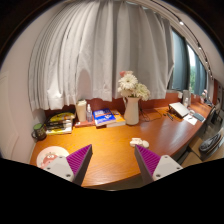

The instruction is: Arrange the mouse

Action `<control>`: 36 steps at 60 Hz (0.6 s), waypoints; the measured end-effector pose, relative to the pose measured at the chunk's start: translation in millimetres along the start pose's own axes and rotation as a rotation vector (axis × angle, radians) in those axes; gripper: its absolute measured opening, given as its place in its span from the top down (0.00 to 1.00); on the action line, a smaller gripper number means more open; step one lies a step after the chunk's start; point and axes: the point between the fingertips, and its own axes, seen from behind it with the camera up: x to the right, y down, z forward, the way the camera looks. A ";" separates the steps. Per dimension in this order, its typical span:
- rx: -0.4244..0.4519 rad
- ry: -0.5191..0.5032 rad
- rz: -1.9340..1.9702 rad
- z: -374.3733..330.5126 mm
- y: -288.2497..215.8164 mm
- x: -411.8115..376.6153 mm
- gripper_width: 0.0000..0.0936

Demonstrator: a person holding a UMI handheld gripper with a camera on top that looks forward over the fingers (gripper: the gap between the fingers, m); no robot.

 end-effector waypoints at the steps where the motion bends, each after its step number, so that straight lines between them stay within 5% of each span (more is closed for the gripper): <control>1: -0.009 0.002 -0.001 -3.2 0.3 -0.5 0.09; 36: -0.203 -0.104 -0.149 148.9 129.5 128.0 0.08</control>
